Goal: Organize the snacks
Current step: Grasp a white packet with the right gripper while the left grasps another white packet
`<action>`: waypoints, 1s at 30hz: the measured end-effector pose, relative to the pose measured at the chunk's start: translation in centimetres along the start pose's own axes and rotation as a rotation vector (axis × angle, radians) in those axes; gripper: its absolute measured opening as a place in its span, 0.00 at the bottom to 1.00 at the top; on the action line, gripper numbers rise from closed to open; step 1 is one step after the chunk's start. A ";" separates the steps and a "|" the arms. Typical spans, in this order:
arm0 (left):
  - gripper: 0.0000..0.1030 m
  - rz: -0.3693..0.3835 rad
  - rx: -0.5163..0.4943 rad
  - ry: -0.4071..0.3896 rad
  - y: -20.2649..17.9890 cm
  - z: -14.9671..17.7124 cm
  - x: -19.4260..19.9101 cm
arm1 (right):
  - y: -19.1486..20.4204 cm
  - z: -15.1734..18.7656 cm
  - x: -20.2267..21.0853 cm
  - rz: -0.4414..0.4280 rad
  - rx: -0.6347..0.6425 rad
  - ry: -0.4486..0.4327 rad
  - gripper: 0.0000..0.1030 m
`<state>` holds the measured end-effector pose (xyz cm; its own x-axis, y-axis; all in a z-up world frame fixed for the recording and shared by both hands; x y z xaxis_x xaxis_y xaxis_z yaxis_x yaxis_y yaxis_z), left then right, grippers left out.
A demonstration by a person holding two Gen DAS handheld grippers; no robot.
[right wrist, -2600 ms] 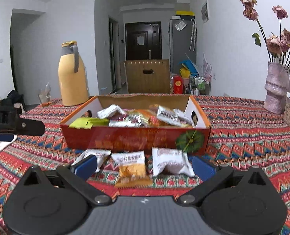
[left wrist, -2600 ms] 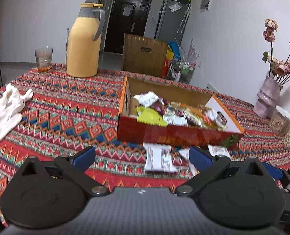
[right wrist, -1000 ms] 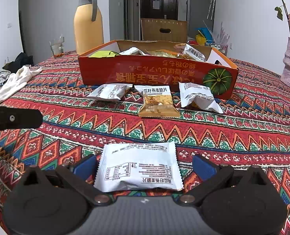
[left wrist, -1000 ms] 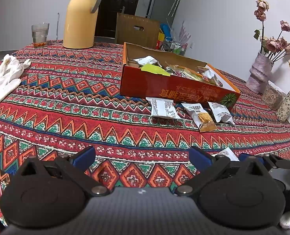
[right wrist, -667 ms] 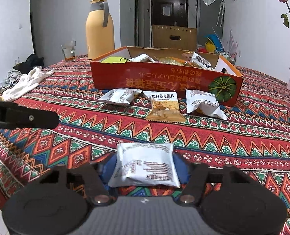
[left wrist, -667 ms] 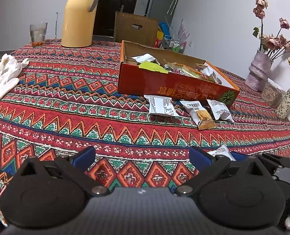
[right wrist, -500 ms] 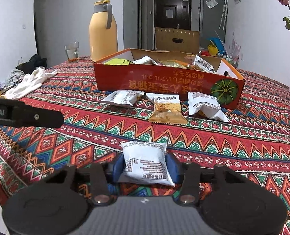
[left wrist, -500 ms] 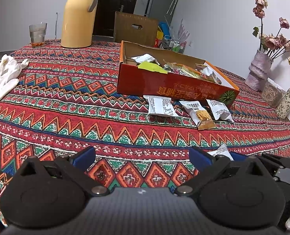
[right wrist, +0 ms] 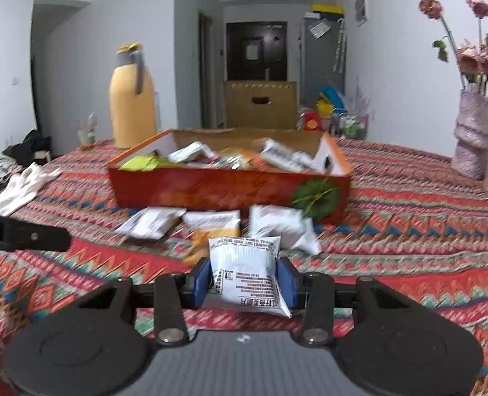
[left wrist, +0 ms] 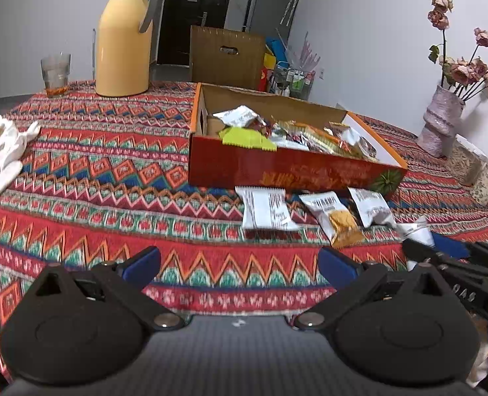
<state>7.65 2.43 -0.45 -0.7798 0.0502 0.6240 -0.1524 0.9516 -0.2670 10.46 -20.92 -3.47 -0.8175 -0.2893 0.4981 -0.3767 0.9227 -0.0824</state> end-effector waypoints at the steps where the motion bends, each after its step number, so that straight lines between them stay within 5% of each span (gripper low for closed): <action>1: 1.00 -0.006 -0.006 -0.004 -0.2 -0.3 -0.2 | -0.6 -0.3 -0.2 0.011 -0.003 -0.005 0.42; 14: 1.00 -0.091 -0.053 0.015 -3.7 -3.5 -4.4 | -5.6 -2.6 -4.7 0.085 -0.094 -0.051 0.42; 30: 0.98 -0.167 -0.080 0.091 -6.0 -3.6 -10.9 | -6.1 -0.9 -4.9 0.111 -0.138 -0.100 0.43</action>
<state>19.23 -2.70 -2.99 -0.6886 -0.0869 0.7199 -0.2240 0.9697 -0.0973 17.18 -24.92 -4.62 -0.8925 -0.2009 0.4038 -0.2236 0.9746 -0.0094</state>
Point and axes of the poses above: each gripper's, at about its wrist camera, not at the fingertips, and x roughly against the way its jaws point, y to its left, z to its underside, the point moved 1 cm from there along -x, roughly the way its jaws point, and after that the axes turned 8 degrees about x, right-handed, at the moved point
